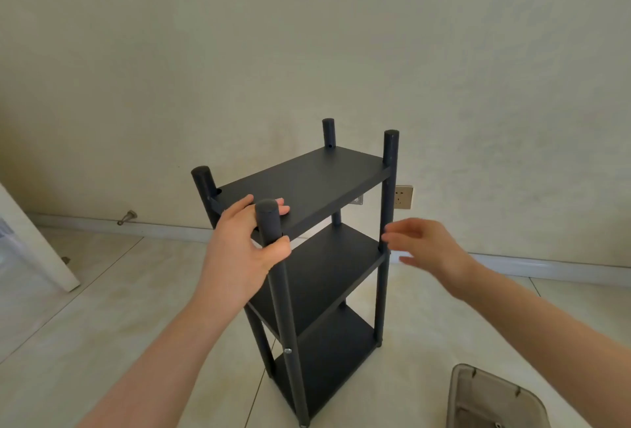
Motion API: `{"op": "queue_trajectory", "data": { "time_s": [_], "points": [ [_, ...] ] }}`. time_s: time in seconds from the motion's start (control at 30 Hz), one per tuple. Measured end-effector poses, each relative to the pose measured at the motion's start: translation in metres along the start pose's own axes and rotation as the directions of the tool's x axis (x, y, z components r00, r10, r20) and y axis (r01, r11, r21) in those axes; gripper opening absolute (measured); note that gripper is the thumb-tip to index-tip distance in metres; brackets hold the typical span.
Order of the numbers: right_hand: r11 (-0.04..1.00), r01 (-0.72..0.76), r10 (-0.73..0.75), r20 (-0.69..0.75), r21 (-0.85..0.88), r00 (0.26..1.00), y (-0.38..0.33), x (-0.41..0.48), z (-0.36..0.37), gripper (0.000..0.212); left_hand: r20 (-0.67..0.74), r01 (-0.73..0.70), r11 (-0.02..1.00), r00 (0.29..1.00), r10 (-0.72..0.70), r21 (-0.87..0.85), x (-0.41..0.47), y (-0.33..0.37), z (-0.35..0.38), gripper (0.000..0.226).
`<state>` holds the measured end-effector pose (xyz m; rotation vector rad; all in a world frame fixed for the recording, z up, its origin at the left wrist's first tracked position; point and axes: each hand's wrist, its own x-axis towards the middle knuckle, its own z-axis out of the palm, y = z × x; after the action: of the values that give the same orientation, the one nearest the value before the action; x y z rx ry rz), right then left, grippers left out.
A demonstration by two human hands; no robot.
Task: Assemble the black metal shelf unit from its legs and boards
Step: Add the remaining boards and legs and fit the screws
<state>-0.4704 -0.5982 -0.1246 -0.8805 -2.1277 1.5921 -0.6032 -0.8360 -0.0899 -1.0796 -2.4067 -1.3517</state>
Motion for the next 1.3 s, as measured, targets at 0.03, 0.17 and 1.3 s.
{"op": "queue_trajectory", "data": {
  "time_s": [0.03, 0.17, 1.3],
  "points": [
    [1.0, -0.011, 0.011, -0.031, 0.0, 0.999, 0.002, 0.005, -0.006, 0.017, 0.009, -0.007, 1.0, 1.0, 0.007, 0.005, -0.001, -0.001, -0.002, 0.039],
    [1.0, -0.021, 0.018, -0.103, -0.022, 0.994, 0.004, 0.018, -0.02, 0.039, 0.066, -0.034, 0.999, 0.997, 0.034, 0.0, -0.005, -0.003, -0.017, 0.046],
    [0.987, 0.144, -0.152, -0.128, -0.073, 0.98, 0.016, -0.022, -0.035, 0.019, -0.316, 0.308, 0.934, 0.882, -0.351, -0.179, 0.015, -0.037, -0.005, 0.029]
  ]
}}
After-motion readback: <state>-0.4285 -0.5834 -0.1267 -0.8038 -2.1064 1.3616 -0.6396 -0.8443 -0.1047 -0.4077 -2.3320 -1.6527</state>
